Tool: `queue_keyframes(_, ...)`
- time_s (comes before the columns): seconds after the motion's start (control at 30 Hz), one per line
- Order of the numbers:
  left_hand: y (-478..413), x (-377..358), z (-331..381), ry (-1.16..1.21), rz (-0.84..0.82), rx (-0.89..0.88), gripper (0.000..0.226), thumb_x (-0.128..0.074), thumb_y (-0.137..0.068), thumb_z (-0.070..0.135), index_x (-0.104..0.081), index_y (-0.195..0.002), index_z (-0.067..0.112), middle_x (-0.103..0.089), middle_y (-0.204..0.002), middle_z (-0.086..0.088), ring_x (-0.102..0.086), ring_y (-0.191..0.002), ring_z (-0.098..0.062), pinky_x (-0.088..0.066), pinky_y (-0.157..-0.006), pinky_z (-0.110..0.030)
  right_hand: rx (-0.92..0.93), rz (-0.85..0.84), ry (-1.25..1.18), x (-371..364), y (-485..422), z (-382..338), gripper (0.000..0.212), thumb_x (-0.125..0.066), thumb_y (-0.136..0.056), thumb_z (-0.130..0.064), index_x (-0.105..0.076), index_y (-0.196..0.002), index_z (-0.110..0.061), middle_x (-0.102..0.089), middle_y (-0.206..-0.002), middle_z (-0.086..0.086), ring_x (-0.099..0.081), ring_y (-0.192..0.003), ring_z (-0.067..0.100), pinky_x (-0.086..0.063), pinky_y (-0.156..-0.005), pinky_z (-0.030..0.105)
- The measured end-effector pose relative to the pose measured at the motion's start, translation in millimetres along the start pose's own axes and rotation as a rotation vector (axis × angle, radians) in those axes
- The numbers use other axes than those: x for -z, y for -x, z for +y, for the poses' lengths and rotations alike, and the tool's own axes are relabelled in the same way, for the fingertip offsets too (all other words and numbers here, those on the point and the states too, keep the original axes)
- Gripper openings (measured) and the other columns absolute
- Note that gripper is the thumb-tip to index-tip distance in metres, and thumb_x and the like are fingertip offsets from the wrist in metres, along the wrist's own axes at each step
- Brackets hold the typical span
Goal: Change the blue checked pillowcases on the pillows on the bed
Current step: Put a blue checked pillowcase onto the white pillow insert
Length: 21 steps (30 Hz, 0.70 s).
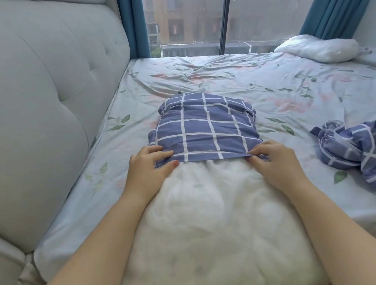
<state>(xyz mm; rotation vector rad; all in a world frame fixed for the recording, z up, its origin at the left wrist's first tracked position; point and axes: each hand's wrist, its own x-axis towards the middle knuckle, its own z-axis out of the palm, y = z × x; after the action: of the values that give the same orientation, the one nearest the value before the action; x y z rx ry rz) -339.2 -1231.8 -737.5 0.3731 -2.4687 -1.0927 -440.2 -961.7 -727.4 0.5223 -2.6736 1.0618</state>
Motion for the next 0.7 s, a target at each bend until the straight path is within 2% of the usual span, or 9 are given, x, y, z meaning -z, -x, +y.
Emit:
queue_keyframes(0.07, -2.6, -0.9, 1.9, 0.051, 0.048, -0.025, 0.009, -0.077, -0.084, 0.027, -0.078, -0.092, 0.028, -0.063, -0.116, 0.008, -0.051, -0.119, -0.018, -0.04, -0.102, -0.033, 0.014, 0.015, -0.035, 3.0, -1.9, -3.3, 0.006, -0.073, -0.084, -0.01, -0.079, -0.086, -0.013, -0.069, -0.09, -0.003, -0.063, -0.088, 0.015, -0.039, -0.071, 0.007)
queue_keyframes(0.13, -3.1, -1.4, 4.7, 0.063, 0.078, -0.068, 0.004, -0.076, -0.085, 0.021, -0.077, -0.082, 0.024, -0.067, -0.104, 0.009, -0.056, -0.106, -0.015, -0.044, -0.092, -0.033, 0.012, -0.024, -0.085, 7.5, -1.5, -5.9, 0.006, -0.074, -0.084, -0.01, -0.079, -0.085, -0.012, -0.07, -0.084, -0.005, -0.06, -0.075, 0.001, -0.038, -0.065, 0.004)
queue_keyframes(0.17, -3.2, -1.3, 5.3, 0.072, 0.077, -0.085, 0.008, -0.074, -0.087, 0.02, -0.075, -0.08, 0.022, -0.069, -0.097, 0.009, -0.059, -0.097, -0.013, -0.045, -0.086, -0.032, 0.003, -0.051, -0.113, 10.4, -0.3, -6.6, 0.006, -0.074, -0.084, -0.012, -0.08, -0.084, -0.013, -0.069, -0.078, -0.006, -0.055, -0.065, -0.002, -0.037, -0.061, 0.007)
queue_keyframes(0.23, -2.6, 0.9, 7.8, 0.098, 0.052, -0.083, 0.014, -0.068, -0.092, 0.019, -0.07, -0.078, 0.018, -0.069, -0.082, 0.005, -0.059, -0.078, -0.009, -0.044, -0.074, -0.029, -0.011, -0.108, -0.184, 16.6, 2.1, -5.4, 0.012, -0.073, -0.086, -0.018, -0.078, -0.076, -0.012, -0.06, -0.065, -0.005, -0.039, -0.052, 0.004, -0.033, -0.055, 0.021)
queue_keyframes(0.27, -2.0, 2.8, 9.4, 0.1, 0.045, -0.076, 0.015, -0.065, -0.094, 0.019, -0.068, -0.079, 0.017, -0.068, -0.078, 0.003, -0.058, -0.075, -0.011, -0.043, -0.071, -0.029, -0.005, -0.125, -0.216, 19.7, 3.6, -5.4, 0.016, -0.072, -0.087, -0.02, -0.076, -0.073, -0.013, -0.053, -0.061, -0.004, -0.035, -0.055, 0.008, -0.029, -0.056, 0.027)
queue_keyframes(0.33, -0.7, 7.1, 11.8, 0.069, 0.051, -0.066, 0.017, -0.061, -0.096, 0.021, -0.065, -0.08, 0.015, -0.067, -0.075, 0.003, -0.059, -0.076, -0.015, -0.044, -0.072, -0.031, 0.051, -0.134, -0.241, 24.2, 7.8, -9.5, 0.021, -0.07, -0.089, -0.022, -0.073, -0.074, -0.007, -0.045, -0.059, -0.002, -0.031, -0.06, 0.012, -0.025, -0.057, 0.03)
queue_keyframes(0.43, 2.5, 12.7, 16.4, 0.003, 0.063, -0.077, 0.02, -0.058, -0.098, 0.023, -0.061, -0.08, 0.014, -0.063, -0.069, 0.004, -0.056, -0.072, -0.018, -0.041, -0.07, -0.036, 0.128, -0.053, -0.204, 26.4, 11.9, -20.6, 0.023, -0.066, -0.091, -0.019, -0.07, -0.071, -0.007, -0.051, -0.056, -0.001, -0.038, -0.058, 0.01, -0.03, -0.056, 0.028)
queue_keyframes(0.53, 8.9, 15.9, 21.2, 0.034, 0.072, -0.078, 0.022, -0.051, -0.101, 0.021, -0.055, -0.081, 0.012, -0.053, -0.063, 0.004, -0.048, -0.064, -0.015, -0.036, -0.063, -0.033, 0.102, 0.011, -0.179, 19.1, 14.7, -30.0, 0.026, -0.062, -0.092, -0.014, -0.061, -0.066, -0.009, -0.052, -0.056, -0.008, -0.042, -0.057, 0.006, -0.032, -0.055, 0.019)
queue_keyframes(0.7, 17.0, 7.7, 27.8, 0.063, 0.039, -0.074, 0.03, -0.042, -0.104, 0.023, -0.046, -0.076, 0.015, -0.047, -0.064, 0.003, -0.041, -0.059, -0.009, -0.03, -0.057, -0.026, 0.014, -0.044, -0.139, 7.3, 17.1, -43.0, 0.033, -0.053, -0.097, -0.015, -0.047, -0.065, -0.012, -0.047, -0.059, -0.006, -0.042, -0.062, 0.015, -0.03, -0.055, 0.023)
